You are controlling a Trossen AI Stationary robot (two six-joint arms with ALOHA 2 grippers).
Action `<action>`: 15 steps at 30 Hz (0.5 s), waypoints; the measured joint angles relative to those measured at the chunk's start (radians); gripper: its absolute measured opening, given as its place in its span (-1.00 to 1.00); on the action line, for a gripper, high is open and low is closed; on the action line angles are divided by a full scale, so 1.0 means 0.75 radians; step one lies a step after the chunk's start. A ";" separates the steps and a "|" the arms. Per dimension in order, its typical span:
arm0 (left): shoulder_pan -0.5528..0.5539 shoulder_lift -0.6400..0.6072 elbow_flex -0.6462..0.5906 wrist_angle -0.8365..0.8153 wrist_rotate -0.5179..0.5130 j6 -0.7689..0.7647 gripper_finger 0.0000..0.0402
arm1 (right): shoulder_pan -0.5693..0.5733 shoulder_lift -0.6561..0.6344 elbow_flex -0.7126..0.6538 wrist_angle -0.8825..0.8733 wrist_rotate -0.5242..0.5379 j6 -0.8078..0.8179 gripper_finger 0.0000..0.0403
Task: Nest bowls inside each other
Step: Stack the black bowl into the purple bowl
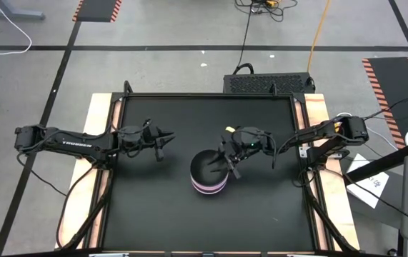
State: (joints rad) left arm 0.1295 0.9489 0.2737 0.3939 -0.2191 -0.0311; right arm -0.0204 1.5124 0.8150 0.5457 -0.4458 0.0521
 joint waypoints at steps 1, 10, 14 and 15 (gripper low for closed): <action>0.000 0.000 0.000 -0.001 0.000 0.000 -0.56 | 0.000 0.002 0.000 -0.012 0.000 0.000 -0.37; 0.000 0.000 0.000 0.000 0.000 0.000 -0.56 | 0.022 0.008 0.000 -0.048 -0.003 0.020 -0.37; 0.000 0.000 0.000 0.000 0.000 -0.002 -0.56 | 0.020 0.008 0.000 -0.100 -0.002 0.025 -0.37; 0.000 0.000 0.000 0.001 0.000 -0.002 -0.56 | 0.020 0.008 0.000 -0.104 -0.002 0.025 -0.37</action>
State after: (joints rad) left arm 0.1295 0.9489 0.2737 0.3943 -0.2190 -0.0322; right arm -0.0051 1.5181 0.8150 0.4678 -0.4471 0.0712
